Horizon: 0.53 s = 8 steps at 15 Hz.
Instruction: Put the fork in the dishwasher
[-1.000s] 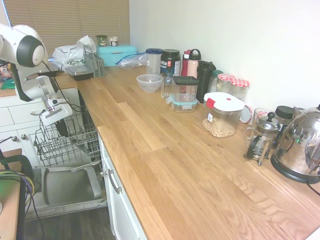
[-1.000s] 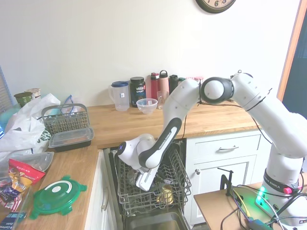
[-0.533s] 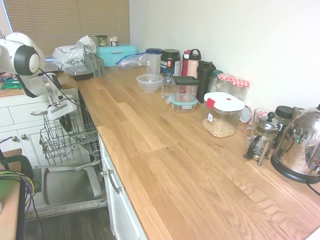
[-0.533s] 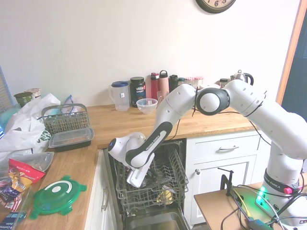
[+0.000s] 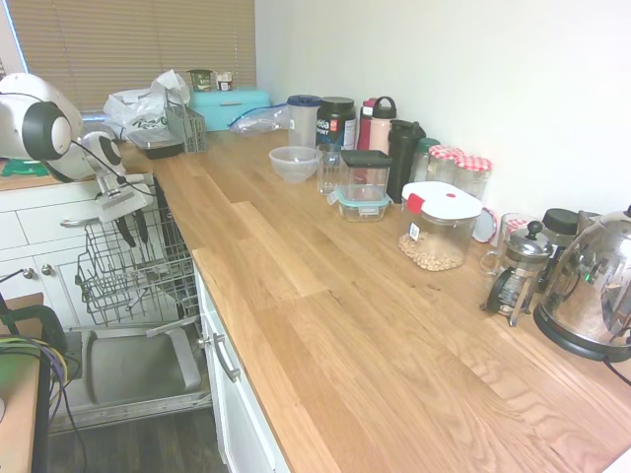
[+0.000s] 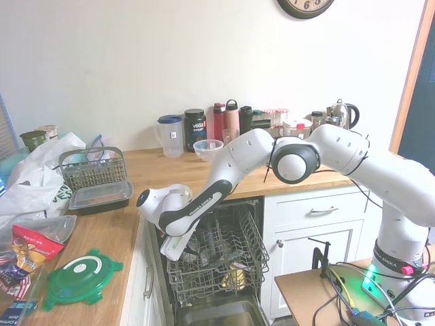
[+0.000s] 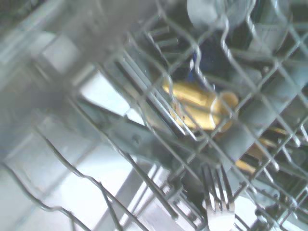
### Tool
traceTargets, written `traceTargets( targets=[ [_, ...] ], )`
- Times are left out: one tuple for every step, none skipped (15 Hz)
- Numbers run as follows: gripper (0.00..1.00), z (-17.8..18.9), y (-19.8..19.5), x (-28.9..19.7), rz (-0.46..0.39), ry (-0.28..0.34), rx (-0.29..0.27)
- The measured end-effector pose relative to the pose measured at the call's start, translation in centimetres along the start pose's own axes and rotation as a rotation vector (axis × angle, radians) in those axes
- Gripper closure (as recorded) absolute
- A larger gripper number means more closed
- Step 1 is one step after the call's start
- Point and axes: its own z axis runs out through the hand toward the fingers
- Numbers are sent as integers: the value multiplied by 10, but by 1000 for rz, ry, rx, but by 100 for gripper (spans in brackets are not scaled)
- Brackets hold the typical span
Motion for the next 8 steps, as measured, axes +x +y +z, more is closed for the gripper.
traceTargets(
  targets=[
    [0,-16,4,-3,4,16,32],
    [0,-39,11,-5,8,34,66],
    [0,-64,20,-9,11,55,99],
    [0,-89,31,-12,18,75,131],
    [0,-110,44,-14,28,87,167],
    [0,-125,56,-12,41,94,201],
    [0,-136,69,-6,57,96,234],
    [0,-146,85,3,77,91,268]
  ],
)
